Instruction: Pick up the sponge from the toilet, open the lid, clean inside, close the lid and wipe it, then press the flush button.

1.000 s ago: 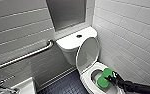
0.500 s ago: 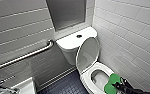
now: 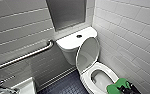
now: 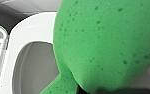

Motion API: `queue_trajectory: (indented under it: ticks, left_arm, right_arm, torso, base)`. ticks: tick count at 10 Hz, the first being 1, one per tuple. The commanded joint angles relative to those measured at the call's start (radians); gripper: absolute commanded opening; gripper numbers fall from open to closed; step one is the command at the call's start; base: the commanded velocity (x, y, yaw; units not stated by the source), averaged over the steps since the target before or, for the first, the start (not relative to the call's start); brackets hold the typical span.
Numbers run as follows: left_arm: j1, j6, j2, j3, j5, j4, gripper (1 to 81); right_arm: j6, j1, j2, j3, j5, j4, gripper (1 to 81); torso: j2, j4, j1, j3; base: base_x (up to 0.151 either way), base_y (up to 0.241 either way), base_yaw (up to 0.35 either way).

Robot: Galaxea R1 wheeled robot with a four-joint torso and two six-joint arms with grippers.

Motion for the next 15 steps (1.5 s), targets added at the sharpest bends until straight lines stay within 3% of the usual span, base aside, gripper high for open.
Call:
queue_trajectory:
  ticks: [1,5,9,12,15]
  left_arm:
    - [0.040,0.002,-0.007,0.016,0.023,0.016,81.1]
    - [0.040,0.003,-0.003,0.016,0.010,0.016,81.1]
    - [0.040,0.006,0.008,-0.005,-0.007,0.018,81.1]
    - [0.039,0.011,0.017,-0.042,-0.051,0.013,81.1]
    - [0.028,0.011,0.017,-0.044,-0.057,0.013,81.1]
  right_arm:
    - [0.005,-0.062,-0.054,0.083,-0.061,0.009,1.0]
    - [0.002,-0.144,-0.042,0.193,0.034,-0.005,1.0]
    - [-0.004,-0.199,-0.039,0.406,0.227,-0.068,1.0]
    - [-0.024,-0.219,-0.025,0.437,0.229,-0.082,1.0]
    - [-0.107,-0.170,-0.125,0.543,0.224,-0.114,1.0]
  torso:
    - [0.000,0.000,0.000,0.000]
    - [0.000,0.000,0.000,0.000]
    - [0.000,0.000,0.000,0.001]
    - [0.000,0.000,0.000,0.001]
    - [0.000,0.000,0.000,0.001]
  base:
    - [0.000,0.000,0.000]
    - [0.000,0.000,0.000]
    - [0.000,0.000,0.000]
    - [0.000,0.000,0.000]
    - [0.000,0.000,0.000]
